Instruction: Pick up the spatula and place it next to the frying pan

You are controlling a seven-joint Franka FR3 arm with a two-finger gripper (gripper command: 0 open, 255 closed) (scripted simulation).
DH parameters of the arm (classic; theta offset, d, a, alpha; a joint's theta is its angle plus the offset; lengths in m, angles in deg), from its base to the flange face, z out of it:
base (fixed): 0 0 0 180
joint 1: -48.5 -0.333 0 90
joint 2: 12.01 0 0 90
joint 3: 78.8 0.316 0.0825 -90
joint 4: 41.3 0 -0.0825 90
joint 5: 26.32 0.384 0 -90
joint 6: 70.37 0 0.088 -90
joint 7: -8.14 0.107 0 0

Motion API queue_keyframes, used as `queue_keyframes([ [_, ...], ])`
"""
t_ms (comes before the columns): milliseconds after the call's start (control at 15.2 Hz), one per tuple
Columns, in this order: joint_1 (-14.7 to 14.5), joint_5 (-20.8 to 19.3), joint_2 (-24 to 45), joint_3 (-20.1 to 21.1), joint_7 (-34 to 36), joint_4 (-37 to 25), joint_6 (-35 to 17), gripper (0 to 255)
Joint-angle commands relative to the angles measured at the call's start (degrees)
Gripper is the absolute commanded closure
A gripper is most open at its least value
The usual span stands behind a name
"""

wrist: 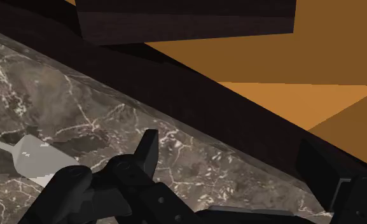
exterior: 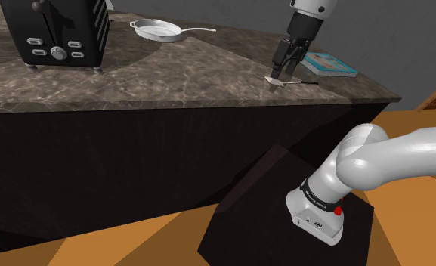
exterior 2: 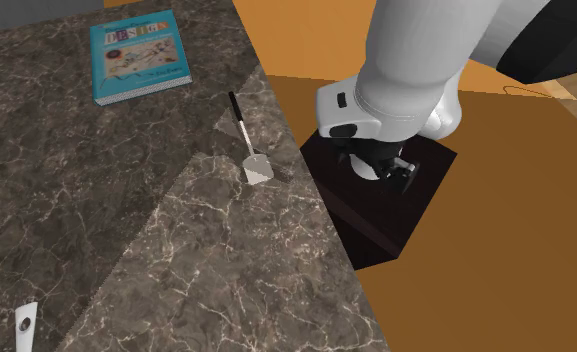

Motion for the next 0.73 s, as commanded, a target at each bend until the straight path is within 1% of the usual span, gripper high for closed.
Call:
queue_keyframes([
  [0,0.0,0.0,0.0,0.0,0.0,0.0,0.0,0],
  [330,-1.35,-7.2,-3.67,-7.65,-16.8,3.51,0.86,0],
  [660,-2.78,-15.18,-4.2,-16.0,-33.81,4.31,0.17,0],
])
